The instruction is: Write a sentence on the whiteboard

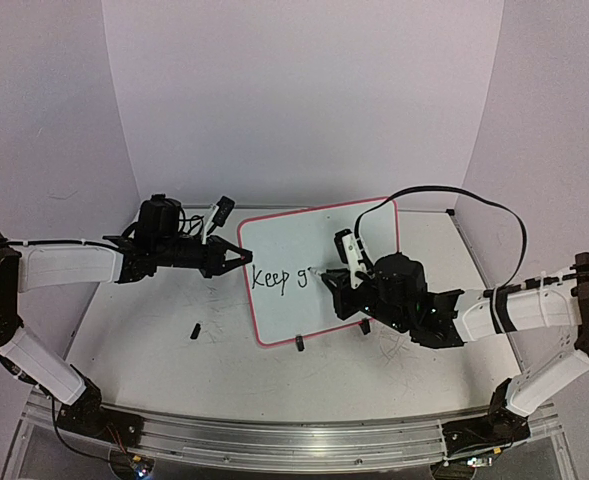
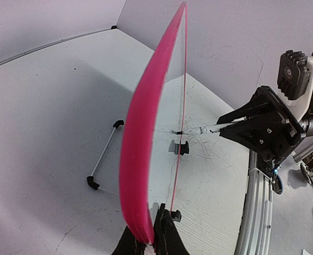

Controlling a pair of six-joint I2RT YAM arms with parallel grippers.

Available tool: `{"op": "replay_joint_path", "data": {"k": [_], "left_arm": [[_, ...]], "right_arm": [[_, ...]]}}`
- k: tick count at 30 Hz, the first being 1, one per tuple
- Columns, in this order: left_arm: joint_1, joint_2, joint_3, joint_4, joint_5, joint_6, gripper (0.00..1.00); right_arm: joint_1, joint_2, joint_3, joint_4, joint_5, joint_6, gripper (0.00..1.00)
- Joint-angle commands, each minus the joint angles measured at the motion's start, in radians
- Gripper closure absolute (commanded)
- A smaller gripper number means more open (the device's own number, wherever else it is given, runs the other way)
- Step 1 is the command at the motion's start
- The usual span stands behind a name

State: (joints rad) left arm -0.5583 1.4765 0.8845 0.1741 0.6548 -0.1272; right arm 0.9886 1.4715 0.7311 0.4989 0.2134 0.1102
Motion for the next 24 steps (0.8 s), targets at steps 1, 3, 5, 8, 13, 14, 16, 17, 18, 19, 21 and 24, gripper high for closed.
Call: {"op": "replay_joint_path", "data": {"k": [1,3,5,8,13,14,16,17,18,19,21,24], "left_arm": [[0.011,-0.012,0.025,-0.022,-0.136,0.095,1.0],[0.01,-0.012,0.025,-0.022,-0.137,0.095,1.0],[0.011,-0.013,0.025,-0.021,-0.138,0.095,1.0],[0.011,-0.013,0.024,-0.022,-0.137,0.095,1.0],[0.011,-0.011,0.024,-0.022,-0.138,0.095,1.0],[0.01,-0.01,0.024,-0.022,-0.138,0.095,1.0],[0.01,-0.009,0.025,-0.022,-0.138,0.095,1.0],[0.01,-0.009,0.025,-0.022,-0.138,0.095,1.0],[0.01,-0.008,0.025,-0.022,-0.137,0.095,1.0],[0.01,-0.008,0.026,-0.022,-0.138,0.095,1.0],[0.011,-0.008,0.026,-0.022,-0.138,0.095,1.0],[0.011,-0.008,0.027,-0.021,-0.137,0.095,1.0]], "right_arm": [[0.002,-0.008,0.001,0.002,-0.016,0.016,1.0],[0.003,-0.011,-0.001,-0.003,-0.015,0.016,1.0],[0.003,-0.015,-0.003,-0.009,-0.014,0.016,1.0],[0.004,-0.02,-0.006,-0.016,-0.011,0.016,1.0],[0.004,-0.028,-0.017,-0.02,-0.008,0.015,1.0],[0.004,-0.029,-0.018,-0.021,-0.006,0.016,1.0],[0.004,-0.031,-0.022,-0.023,-0.002,0.017,1.0],[0.004,-0.033,-0.023,-0.024,0.001,0.017,1.0],[0.003,-0.034,-0.024,-0.025,0.005,0.017,1.0],[0.003,-0.036,-0.025,-0.026,0.01,0.017,1.0],[0.004,-0.04,-0.025,-0.026,0.024,0.018,1.0],[0.002,-0.038,-0.021,-0.024,0.05,0.019,1.0]]}}
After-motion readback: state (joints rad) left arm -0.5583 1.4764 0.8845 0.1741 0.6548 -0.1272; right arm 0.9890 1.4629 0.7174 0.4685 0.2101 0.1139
